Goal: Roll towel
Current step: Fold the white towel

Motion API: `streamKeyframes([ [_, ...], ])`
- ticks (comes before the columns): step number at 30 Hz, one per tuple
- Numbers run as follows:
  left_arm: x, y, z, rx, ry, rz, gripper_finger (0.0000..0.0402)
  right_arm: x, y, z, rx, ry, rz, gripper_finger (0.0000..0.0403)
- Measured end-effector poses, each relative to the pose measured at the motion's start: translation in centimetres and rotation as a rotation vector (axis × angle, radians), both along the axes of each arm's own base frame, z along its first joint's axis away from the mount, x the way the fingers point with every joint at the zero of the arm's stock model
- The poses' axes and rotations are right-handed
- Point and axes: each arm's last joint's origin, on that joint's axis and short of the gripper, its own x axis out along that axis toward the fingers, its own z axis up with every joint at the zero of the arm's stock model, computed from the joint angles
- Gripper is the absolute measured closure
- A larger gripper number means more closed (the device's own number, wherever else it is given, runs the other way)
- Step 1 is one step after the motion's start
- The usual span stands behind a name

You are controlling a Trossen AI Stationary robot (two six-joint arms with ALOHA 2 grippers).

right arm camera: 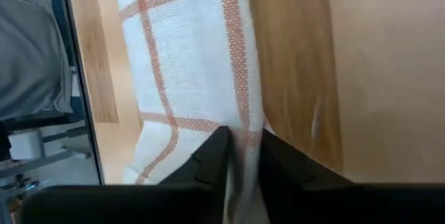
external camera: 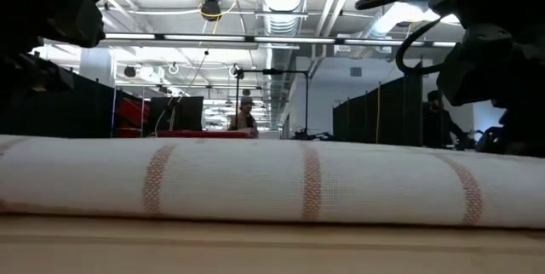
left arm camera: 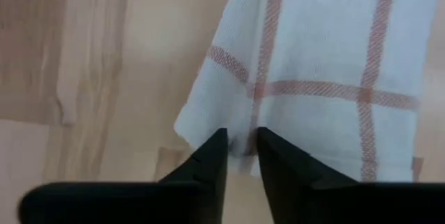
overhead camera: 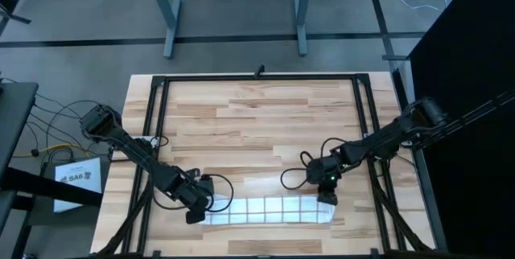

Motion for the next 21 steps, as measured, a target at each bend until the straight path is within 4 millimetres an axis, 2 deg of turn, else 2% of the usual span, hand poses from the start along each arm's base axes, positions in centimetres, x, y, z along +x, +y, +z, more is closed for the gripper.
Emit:
streamKeyframes([
  [4, 0.0, 0.1, 1.4, 0.065, 0.051, -0.011, 0.0299, -0.3, 0.4, 2.3, -0.04, 0.01, 0.033, 0.0307],
  [8, 0.4, 0.1, 3.5, 0.173, 0.046, -0.023, 0.0298, -0.7, 0.5, 5.4, -0.144, -0.033, 0.016, 0.0306],
  [11, 0.6, 0.1, 4.9, 0.236, 0.026, -0.021, 0.0299, -1.3, 0.5, 7.0, -0.212, -0.073, -0.002, 0.0305],
  [17, 1.5, -0.7, 6.6, 0.266, -0.102, -0.045, 0.0301, -1.9, 1.7, 8.0, -0.276, -0.182, -0.021, 0.0305],
  [21, 2.2, -2.9, 7.6, 0.19, -0.309, -0.082, 0.0301, -1.7, 4.5, 8.0, -0.275, -0.312, -0.015, 0.0305],
])
